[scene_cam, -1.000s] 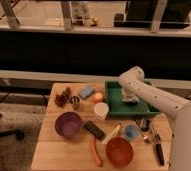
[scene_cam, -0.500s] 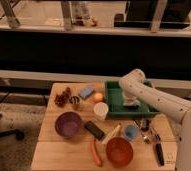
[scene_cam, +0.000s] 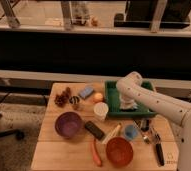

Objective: Wipe tray with towel

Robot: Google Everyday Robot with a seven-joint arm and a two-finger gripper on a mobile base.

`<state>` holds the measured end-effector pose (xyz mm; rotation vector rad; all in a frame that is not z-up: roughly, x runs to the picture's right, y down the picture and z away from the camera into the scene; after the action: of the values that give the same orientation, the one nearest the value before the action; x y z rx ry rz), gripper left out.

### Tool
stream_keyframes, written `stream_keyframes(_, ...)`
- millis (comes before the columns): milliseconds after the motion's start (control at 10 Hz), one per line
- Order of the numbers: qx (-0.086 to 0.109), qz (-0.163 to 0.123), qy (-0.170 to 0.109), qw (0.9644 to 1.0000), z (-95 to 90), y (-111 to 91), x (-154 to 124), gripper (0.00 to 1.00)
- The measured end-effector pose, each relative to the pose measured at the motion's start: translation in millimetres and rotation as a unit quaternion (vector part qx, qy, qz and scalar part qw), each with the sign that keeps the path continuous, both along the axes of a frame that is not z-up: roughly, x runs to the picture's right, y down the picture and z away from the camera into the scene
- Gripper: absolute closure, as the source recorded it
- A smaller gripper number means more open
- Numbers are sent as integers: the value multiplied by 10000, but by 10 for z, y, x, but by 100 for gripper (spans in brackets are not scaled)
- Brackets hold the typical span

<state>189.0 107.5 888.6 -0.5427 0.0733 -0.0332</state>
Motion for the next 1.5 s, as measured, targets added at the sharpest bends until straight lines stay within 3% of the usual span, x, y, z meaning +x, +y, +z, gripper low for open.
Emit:
stream_keyframes(400,29,30,-213,9998,48,34,-268,100)
stream_keyframes(800,125,109,-318,9994,106,-83,-434,100)
stream_keyframes(1100,226,156,-254,9993,164,-220,-426,100)
stream_keyframes(1500,291,325,-97,9990,207,-350,-188,100)
